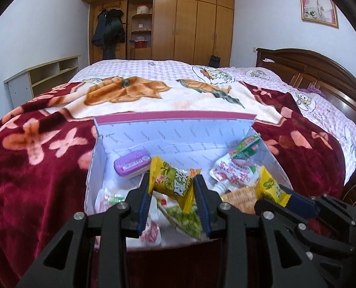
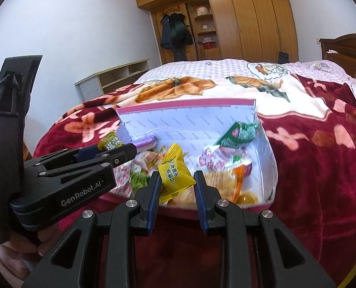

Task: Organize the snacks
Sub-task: 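Carry both yellow candies over the pink box and lower them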

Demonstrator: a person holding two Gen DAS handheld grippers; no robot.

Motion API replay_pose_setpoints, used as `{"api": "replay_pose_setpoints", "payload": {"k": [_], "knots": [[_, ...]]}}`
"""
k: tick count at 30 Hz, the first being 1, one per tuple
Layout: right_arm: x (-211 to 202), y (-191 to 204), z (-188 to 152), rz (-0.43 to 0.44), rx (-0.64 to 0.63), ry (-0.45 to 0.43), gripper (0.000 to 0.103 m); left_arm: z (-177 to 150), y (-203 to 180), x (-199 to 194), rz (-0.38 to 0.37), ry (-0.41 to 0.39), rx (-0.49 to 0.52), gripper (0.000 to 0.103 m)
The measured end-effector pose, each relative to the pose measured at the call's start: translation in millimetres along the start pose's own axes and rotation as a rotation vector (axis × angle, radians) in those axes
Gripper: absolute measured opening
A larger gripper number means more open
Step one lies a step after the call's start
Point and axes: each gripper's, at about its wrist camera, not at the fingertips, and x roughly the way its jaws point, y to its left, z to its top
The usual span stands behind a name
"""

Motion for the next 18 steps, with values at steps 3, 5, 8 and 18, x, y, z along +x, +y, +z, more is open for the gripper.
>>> {"api": "replay_pose_setpoints", "payload": {"k": [3, 5, 8, 18], "knots": [[9, -2, 8, -0.006, 0.002, 0.001, 0.029, 5, 2, 9, 0.002, 0.005, -0.007, 0.036], [15, -4, 14, -0.008, 0.004, 0.003, 0.029, 9, 3, 16, 0.006, 0.009, -0.009, 0.036], [23, -5, 21, -0.013, -0.002, 0.003, 0.029, 12, 5, 24, 0.01, 0.014, -0.012, 0.036], [58, -14, 36, -0.032, 0.006, 0.039, 0.029, 23, 16, 63, 0.038, 0.059, -0.036, 0.036]]}}
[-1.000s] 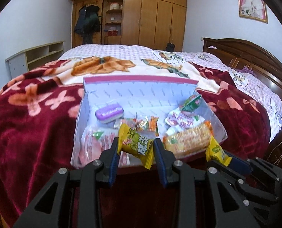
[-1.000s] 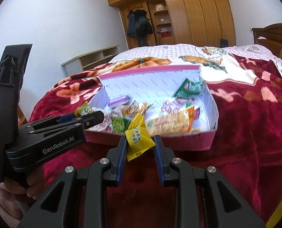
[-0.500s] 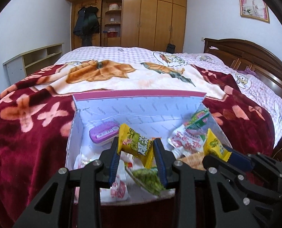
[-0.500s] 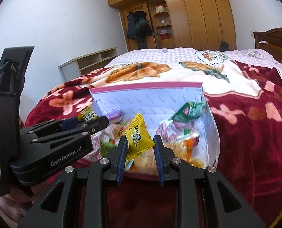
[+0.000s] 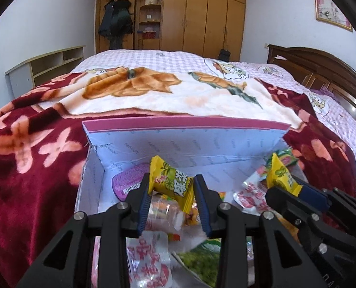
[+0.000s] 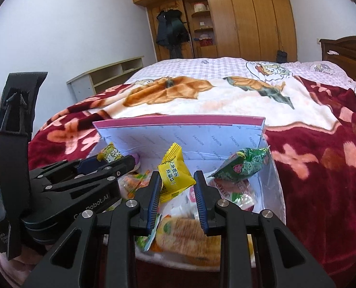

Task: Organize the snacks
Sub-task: 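Carry both yellow candies over the pink box and lower them, then open both tools to drop the yellow candies into the box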

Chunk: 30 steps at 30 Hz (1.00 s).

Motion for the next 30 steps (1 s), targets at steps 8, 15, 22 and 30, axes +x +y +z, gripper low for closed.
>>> {"api": "replay_pose_setpoints", "payload": {"k": [8, 15, 22, 30], "knots": [[31, -12, 1, -0.018, 0.025, 0.059, 0.029, -2, 4, 27, 0.013, 0.051, -0.006, 0.037], [41, -14, -3, -0.025, 0.027, 0.08, 0.03, -5, 3, 30, 0.025, 0.044, 0.01, 0.045], [39, -15, -4, -0.02, 0.046, 0.079, 0.037, -6, 3, 28, 0.036, 0.051, 0.011, 0.061], [20, -11, -4, -0.002, 0.047, 0.044, 0.046, -6, 6, 4, 0.043, 0.007, -0.006, 0.067]]}}
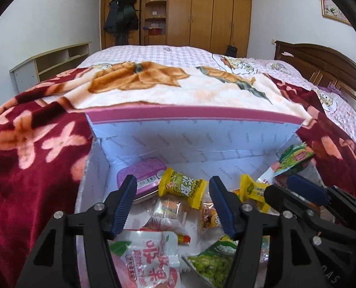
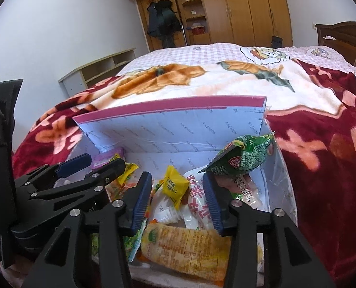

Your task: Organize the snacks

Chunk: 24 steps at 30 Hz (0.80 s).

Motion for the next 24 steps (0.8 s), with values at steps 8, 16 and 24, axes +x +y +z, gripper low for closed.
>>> {"api": "replay_pose_setpoints", "payload": {"k": [8, 16, 24], "knots": [[-24, 6, -4, 0.011, 0.003, -0.034, 0.049, -2, 0, -26, 0.004, -0.026, -0.007, 0.07], [-50, 13, -11, 0.012, 0.002, -0.065, 0.051, -10, 2, -54, 0.015, -0.051, -0.008, 0.071], [-65, 16, -26, 0.006, 0.02, -0.061, 0.052, -26, -1, -75, 0.008, -0.063, -0.013, 0.071]]}}
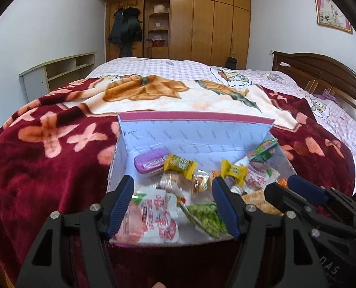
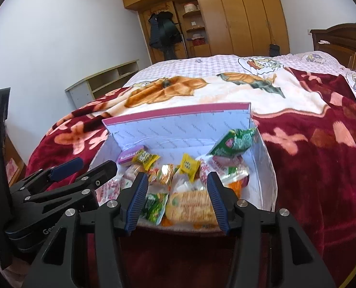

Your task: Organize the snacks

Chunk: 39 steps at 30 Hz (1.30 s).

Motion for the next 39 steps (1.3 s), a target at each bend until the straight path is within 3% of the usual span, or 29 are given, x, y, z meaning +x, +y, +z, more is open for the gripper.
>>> {"api": "replay_pose_setpoints", "payload": {"k": [15, 39], "knots": [[-12, -3, -24, -0.036, 0.023, 0.013, 0.052, -26, 0, 0, 0.008, 0.054, -0.024, 0.071], [-4, -6, -36, -0.032, 0.053, 0.049, 0.052, -36, 0, 6, 0.021, 0.083, -0.034, 0.071]]}}
